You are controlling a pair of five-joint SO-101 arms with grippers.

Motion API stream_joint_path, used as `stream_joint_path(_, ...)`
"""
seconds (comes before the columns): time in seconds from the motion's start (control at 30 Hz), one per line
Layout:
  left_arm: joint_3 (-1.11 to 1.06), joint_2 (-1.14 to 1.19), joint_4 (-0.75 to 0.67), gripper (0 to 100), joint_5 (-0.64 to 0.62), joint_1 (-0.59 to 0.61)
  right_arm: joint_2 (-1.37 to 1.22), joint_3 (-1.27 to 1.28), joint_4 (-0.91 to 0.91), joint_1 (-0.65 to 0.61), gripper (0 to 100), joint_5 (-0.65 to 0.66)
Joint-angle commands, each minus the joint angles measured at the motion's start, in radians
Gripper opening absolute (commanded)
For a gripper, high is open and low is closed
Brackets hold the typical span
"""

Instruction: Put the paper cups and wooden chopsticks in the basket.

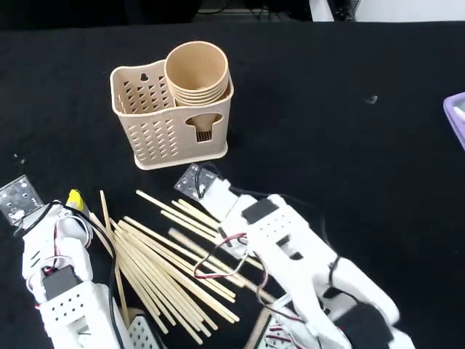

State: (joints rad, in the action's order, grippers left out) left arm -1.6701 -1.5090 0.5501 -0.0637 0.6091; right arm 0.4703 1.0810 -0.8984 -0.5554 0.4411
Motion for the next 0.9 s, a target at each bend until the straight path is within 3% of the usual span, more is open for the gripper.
stream_joint_path(0.0, 0.031, -0.012, -0.021, 21, 0.002, 0.012, 0.139, -0.05, -0.068, 0.014, 1.1, -0.005)
stream_joint_path(0.3, 0.031, -0.012, -0.021, 21, 0.002, 0.012, 0.366, -0.079, -0.117, -0.081, 1.1, -0.006)
stream_joint_path(0.6, 0.031, -0.012, -0.021, 21, 0.002, 0.012, 0.401, -0.481, -0.109, -0.103, 1.1, -0.021)
stream_joint_path(0.87, 0.031, -0.012, -0.021, 21, 0.002, 0.008, 0.271, -0.78, 0.112, -0.103, 1.1, -0.183)
